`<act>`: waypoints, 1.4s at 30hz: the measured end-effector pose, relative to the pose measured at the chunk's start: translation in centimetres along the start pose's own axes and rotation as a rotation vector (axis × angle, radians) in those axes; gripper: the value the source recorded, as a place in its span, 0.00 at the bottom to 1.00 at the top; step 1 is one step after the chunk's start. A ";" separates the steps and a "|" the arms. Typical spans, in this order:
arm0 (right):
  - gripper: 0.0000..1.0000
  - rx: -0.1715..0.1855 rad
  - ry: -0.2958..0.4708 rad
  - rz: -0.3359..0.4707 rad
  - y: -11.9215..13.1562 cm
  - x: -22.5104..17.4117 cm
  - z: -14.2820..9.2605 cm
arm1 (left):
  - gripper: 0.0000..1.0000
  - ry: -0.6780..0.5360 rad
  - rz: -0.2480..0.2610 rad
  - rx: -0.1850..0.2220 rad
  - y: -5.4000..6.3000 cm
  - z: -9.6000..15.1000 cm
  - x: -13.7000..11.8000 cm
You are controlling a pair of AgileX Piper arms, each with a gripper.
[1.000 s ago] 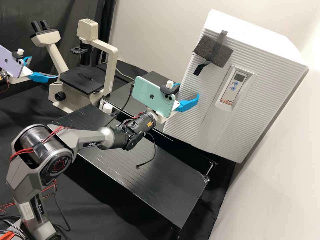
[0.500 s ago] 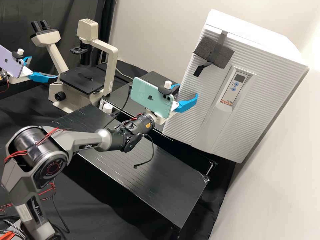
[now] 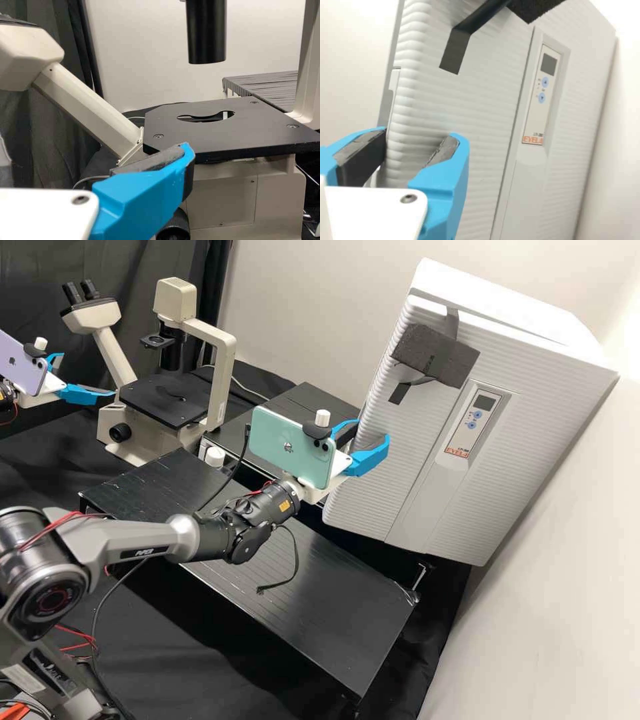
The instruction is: Open the incubator door.
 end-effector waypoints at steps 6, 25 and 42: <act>0.00 0.027 -0.022 0.026 0.6 -1.8 0.0 | 1.00 0.000 0.000 0.000 0.0 0.0 0.0; 1.00 0.196 -0.027 0.333 2.7 -5.9 -1.0 | 1.00 0.000 0.000 0.000 0.0 0.0 0.0; 1.00 0.110 0.059 0.445 1.7 -6.5 -3.5 | 1.00 0.000 0.000 0.000 0.0 0.0 0.0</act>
